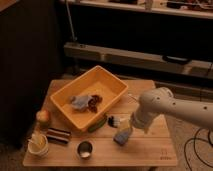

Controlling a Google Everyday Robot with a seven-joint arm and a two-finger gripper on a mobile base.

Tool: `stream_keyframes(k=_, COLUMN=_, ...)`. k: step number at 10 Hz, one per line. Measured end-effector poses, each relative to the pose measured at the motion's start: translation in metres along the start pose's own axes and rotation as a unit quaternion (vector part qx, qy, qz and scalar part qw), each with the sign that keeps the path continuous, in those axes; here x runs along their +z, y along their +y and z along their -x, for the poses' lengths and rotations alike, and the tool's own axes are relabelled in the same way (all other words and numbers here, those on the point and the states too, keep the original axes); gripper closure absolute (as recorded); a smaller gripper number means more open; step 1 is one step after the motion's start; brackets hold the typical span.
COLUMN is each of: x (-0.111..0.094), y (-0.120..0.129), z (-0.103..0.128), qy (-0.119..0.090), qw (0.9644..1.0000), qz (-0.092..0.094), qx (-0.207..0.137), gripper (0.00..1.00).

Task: Place sponge in tray

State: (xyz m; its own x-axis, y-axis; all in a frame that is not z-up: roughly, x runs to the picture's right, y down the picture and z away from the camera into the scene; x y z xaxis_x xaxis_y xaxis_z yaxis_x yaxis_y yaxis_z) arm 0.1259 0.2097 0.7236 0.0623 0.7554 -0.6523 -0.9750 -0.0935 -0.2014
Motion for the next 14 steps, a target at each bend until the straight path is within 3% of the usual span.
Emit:
stream_keyframes(k=3, x=0.025, y=0.031, z=0.006, qy=0.0, qw=0.9996, qz=-0.022, qx=0.017, gripper=0.2)
stream_keyframes(k=6, x=0.058, y=0.032, z=0.015, qy=0.007, qw=0.9986, qz=-0.036, qx=0.038, gripper=0.2)
stream_keyframes(k=11, x=0.084, y=0.022, z=0.035, qy=0.032, qw=0.9959, qz=-0.043, qx=0.073, gripper=0.2)
stream_keyframes(k=12, x=0.092, y=0.022, z=0.038, qy=0.041, qw=0.995, qz=-0.045, qx=0.078, gripper=0.23)
stream_keyframes(k=14, x=0.098, y=0.019, z=0.04, qy=0.056, qw=0.9933, qz=-0.044, qx=0.091, gripper=0.39)
